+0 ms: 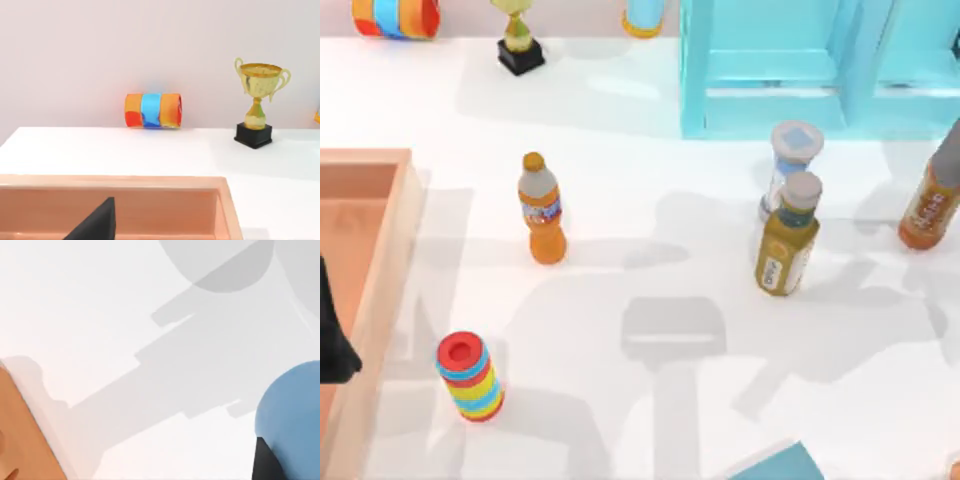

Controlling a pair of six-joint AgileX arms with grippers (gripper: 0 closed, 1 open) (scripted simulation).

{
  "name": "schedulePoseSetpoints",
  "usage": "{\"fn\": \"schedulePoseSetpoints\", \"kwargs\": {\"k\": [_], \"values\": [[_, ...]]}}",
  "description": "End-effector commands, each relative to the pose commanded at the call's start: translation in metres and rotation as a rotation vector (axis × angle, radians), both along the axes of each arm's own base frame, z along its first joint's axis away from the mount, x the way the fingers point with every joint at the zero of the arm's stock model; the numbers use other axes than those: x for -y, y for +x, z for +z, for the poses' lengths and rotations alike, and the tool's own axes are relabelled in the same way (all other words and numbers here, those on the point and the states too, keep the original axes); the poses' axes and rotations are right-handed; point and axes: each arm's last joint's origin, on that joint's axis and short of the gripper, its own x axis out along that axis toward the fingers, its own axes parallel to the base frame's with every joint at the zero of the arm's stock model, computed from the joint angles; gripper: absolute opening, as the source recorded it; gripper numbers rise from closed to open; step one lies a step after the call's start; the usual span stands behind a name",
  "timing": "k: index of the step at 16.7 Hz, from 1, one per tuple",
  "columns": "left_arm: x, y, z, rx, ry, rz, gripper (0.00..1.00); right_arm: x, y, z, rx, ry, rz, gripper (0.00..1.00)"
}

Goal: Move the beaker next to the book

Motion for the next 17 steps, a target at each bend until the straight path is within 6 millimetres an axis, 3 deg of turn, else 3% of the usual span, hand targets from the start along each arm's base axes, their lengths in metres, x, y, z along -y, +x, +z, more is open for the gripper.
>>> {"fn": "schedulePoseSetpoints", "kwargs": {"k": [5, 10, 14, 17], "values": [[0.0, 0.0, 0.0, 0.0, 0.0, 0.0, 1.0, -0.087, -0.024, 0.017, -0.004, -0.105, -0.333, 0.0], [0.0, 0.0, 0.0, 0.0, 0.0, 0.0, 1.0, -0.167, -0.065, 0.026, 0.067, -0.173, -0.665, 0.0], [0.0, 0.0, 0.0, 0.0, 0.0, 0.0, 1.0, -0.215, -0.101, 0.03, 0.135, -0.162, -0.856, 0.0], [0.0, 0.0, 0.0, 0.0, 0.0, 0.0, 1.0, -0.237, -0.122, 0.033, 0.17, -0.132, -0.935, 0.0]]}}
